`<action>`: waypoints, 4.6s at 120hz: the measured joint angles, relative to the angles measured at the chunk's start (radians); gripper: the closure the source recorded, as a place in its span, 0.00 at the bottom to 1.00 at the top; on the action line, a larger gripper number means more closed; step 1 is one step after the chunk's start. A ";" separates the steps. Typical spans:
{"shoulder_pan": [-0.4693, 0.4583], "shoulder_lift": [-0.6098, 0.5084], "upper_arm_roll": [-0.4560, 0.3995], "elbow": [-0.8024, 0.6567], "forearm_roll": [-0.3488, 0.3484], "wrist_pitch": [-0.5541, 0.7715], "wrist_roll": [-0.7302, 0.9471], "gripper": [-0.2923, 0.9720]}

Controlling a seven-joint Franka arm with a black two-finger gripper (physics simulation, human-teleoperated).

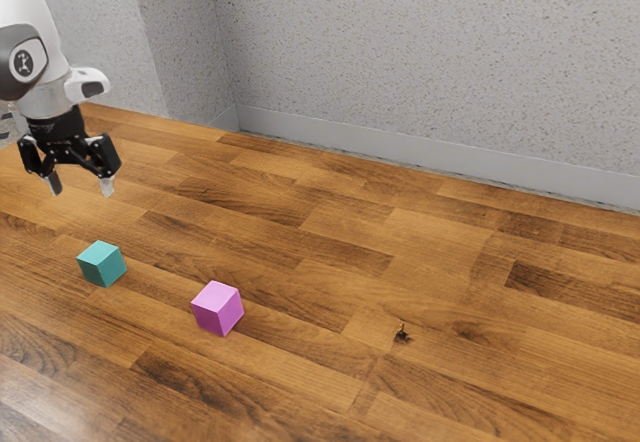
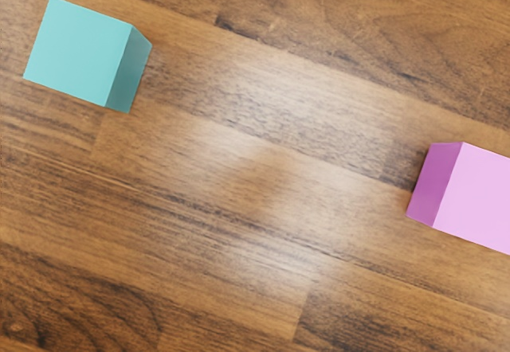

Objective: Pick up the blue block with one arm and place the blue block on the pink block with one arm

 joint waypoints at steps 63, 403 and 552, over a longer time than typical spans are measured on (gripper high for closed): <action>0.171 0.180 -0.004 -0.134 0.122 0.302 0.310 0.23; 0.159 0.615 0.002 0.124 0.152 0.460 0.530 0.23; 0.170 0.637 0.004 0.133 0.159 0.463 0.513 0.48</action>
